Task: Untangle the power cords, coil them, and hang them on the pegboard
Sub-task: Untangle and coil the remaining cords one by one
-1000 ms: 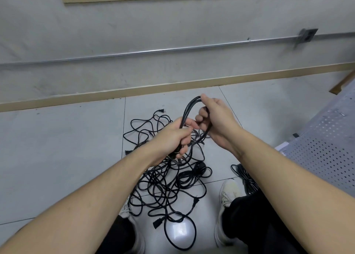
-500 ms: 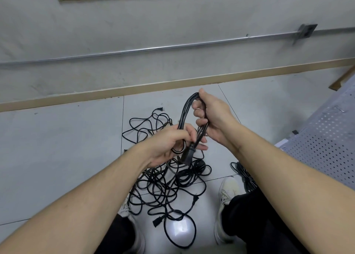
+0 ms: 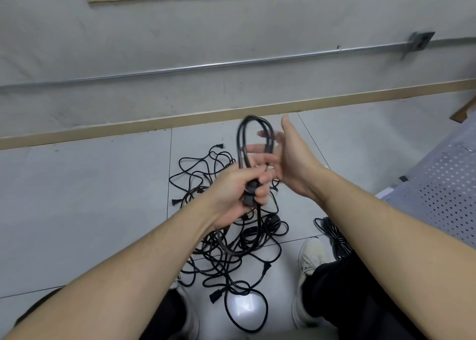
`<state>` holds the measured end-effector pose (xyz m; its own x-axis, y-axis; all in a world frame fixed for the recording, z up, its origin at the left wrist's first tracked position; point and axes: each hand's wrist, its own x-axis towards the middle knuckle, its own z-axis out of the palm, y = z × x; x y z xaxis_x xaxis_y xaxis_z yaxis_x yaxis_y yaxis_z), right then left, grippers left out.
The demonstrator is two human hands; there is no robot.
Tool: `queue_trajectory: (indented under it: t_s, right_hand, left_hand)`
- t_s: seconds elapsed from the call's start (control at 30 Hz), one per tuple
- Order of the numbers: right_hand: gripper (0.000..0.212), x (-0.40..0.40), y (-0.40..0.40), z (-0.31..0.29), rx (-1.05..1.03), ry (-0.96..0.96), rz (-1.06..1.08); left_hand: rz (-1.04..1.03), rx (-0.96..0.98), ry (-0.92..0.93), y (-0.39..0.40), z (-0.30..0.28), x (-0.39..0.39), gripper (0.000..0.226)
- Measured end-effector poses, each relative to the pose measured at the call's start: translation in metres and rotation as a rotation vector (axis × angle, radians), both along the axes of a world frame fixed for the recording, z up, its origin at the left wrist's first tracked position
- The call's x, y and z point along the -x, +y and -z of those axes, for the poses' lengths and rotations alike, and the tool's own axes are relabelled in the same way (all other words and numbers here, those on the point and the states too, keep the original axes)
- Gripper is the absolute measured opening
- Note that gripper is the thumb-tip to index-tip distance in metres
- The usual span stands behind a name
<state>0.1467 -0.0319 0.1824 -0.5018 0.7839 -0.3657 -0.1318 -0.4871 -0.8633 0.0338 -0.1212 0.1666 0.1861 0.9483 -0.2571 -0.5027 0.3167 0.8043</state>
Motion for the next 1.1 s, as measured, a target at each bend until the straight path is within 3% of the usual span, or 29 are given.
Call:
queue_trajectory:
  t_s: [0.23, 0.33, 0.5, 0.63, 0.77, 0.93, 1.1]
  right_hand:
    - [0.089, 0.007, -0.019, 0.032, -0.031, -0.22, -0.618]
    - [0.086, 0.006, -0.026, 0.03, -0.033, -0.232, -0.755]
    - [0.048, 0.004, -0.028, 0.025, -0.363, -0.437, -0.738]
    - [0.031, -0.003, -0.027, 0.022, -0.54, -0.469, -0.701]
    - [0.025, -0.005, -0.03, 0.015, -0.61, -0.319, -0.474]
    - [0.024, -0.017, -0.02, 0.011, -0.67, -0.355, -0.321]
    - [0.022, -0.015, -0.018, 0.008, -0.627, -0.33, -0.223]
  left_hand:
    - [-0.45, -0.011, -0.139, 0.016, -0.01, 0.027, 0.027]
    - [-0.64, 0.012, -0.096, 0.02, -0.009, 0.043, 0.029]
    - [-0.878, 0.064, 0.189, 0.025, -0.004, 0.06, 0.042]
    - [-0.991, 0.098, 0.59, 0.026, -0.002, 0.07, 0.042]
    - [-0.805, 0.05, 0.933, 0.023, 0.005, 0.072, 0.038]
    - [-0.393, -0.006, 1.105, 0.018, 0.006, 0.046, 0.029]
    - [-0.162, 0.059, 0.974, 0.011, 0.001, 0.017, 0.074]
